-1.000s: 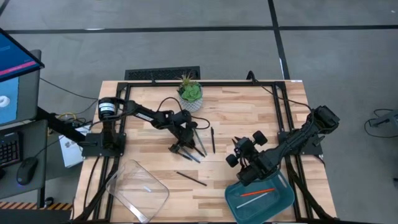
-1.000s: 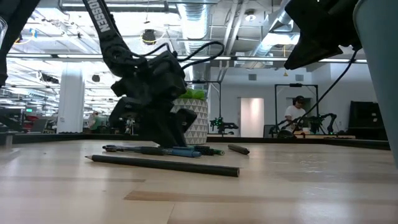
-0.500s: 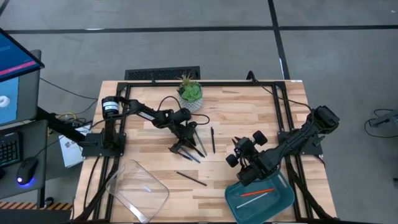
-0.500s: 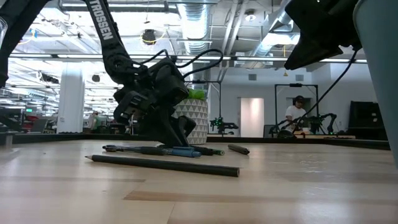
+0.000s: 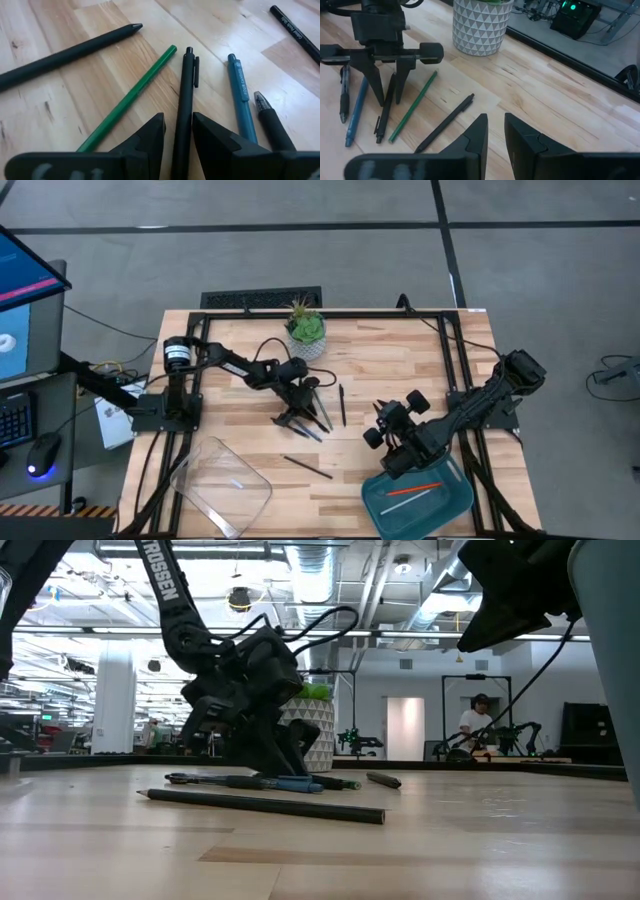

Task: Sort pens & pencils
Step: Put the middle black pen into the transparent bin

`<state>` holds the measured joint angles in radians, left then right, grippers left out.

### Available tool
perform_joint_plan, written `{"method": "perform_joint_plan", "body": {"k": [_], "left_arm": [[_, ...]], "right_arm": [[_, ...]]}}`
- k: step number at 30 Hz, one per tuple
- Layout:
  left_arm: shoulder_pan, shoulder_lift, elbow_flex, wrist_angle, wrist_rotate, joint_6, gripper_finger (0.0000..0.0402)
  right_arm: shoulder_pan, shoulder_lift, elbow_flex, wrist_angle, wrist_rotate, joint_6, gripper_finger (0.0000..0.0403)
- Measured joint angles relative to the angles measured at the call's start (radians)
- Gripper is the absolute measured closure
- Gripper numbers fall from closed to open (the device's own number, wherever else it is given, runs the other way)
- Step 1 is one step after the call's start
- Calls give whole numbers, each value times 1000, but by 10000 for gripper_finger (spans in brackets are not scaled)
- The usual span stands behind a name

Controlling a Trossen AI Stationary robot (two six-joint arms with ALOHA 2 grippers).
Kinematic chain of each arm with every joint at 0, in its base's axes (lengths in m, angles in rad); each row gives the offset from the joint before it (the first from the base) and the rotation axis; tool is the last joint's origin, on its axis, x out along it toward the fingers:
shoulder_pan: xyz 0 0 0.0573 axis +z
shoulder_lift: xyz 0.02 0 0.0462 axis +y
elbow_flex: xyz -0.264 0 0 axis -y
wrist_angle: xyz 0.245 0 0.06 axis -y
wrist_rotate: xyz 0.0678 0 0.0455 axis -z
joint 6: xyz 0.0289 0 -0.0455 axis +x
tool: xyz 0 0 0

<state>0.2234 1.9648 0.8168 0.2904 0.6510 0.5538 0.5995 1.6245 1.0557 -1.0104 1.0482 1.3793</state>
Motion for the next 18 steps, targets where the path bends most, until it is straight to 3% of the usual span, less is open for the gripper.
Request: {"method": "perform_joint_plan", "body": {"k": [18], "left_arm": [[6, 2, -99, 189, -2, -66, 304]], "right_arm": [[2, 0, 0, 1, -4, 0, 316]]}}
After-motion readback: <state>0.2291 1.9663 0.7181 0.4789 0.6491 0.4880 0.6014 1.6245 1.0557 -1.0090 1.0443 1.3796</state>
